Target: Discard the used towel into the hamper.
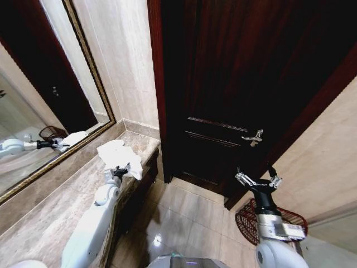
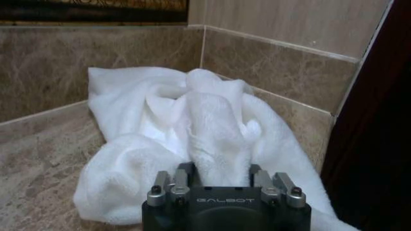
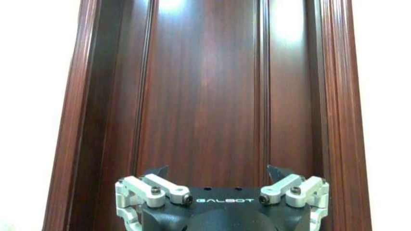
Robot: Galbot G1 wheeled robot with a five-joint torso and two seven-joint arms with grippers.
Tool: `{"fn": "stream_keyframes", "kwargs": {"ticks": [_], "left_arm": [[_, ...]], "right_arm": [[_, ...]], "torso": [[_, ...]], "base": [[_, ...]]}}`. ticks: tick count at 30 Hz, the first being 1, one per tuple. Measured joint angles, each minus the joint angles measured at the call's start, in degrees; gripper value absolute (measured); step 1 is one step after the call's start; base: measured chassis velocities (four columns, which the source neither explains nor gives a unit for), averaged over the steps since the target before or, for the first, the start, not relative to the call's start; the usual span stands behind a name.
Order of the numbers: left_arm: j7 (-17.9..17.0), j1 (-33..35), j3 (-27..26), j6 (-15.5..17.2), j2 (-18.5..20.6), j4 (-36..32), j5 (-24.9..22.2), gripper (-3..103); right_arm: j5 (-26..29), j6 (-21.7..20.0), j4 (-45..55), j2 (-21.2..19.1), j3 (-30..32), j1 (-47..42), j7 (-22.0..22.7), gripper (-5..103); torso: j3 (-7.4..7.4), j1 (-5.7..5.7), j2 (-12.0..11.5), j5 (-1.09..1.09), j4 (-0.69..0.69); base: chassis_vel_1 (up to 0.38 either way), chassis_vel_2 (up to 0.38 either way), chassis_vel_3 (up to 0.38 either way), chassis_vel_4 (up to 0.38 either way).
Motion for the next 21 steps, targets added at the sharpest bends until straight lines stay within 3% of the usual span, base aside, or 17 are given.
{"fn": "stream_keyframes", "kwargs": {"ticks": [4,9,11,13,17,21], "left_arm": [[-0.1,1.1,-0.6,-0.8,0.1,-1.5,-0.3,29],[-1.0,2.0,-1.0,-1.7,-0.3,-3.2,-0.5,14],[-1.1,2.2,-1.1,-1.8,-0.4,-3.6,-0.5,14],[-1.3,3.1,-1.4,-2.0,-0.8,-5.1,-0.5,6],[-1.3,3.8,-1.7,-2.3,-1.1,-6.3,-0.5,6],[-1.4,6.7,-2.9,-2.9,-2.5,-11.8,-0.2,6]], "right_arm": [[0.0,0.4,-0.3,0.1,-0.1,0.0,-0.3,100],[0.0,0.8,-0.8,0.2,-0.2,0.3,-0.4,100],[0.0,0.9,-0.9,0.2,-0.3,0.3,-0.5,100],[0.0,1.1,-1.2,0.2,-0.3,0.4,-0.5,100],[0.1,1.1,-1.3,0.2,-0.3,0.5,-0.6,100],[0.6,1.2,-1.4,0.2,-0.3,1.0,-0.9,100]], "torso": [[0.0,0.0,0.0,-0.01,0.0],[0.0,0.0,0.0,0.0,0.0],[0.0,0.0,0.0,0.0,0.0],[0.0,0.0,0.0,0.0,0.0],[0.0,0.0,0.0,0.01,0.0],[0.0,0.0,0.0,0.01,0.0]], "base": [[0.0,0.0,0.0,0.0],[0.0,0.0,0.0,0.0],[0.0,0.0,0.0,0.0],[0.0,0.0,0.0,0.0],[0.0,0.0,0.0,0.0],[0.0,0.0,0.0,0.0]]}}
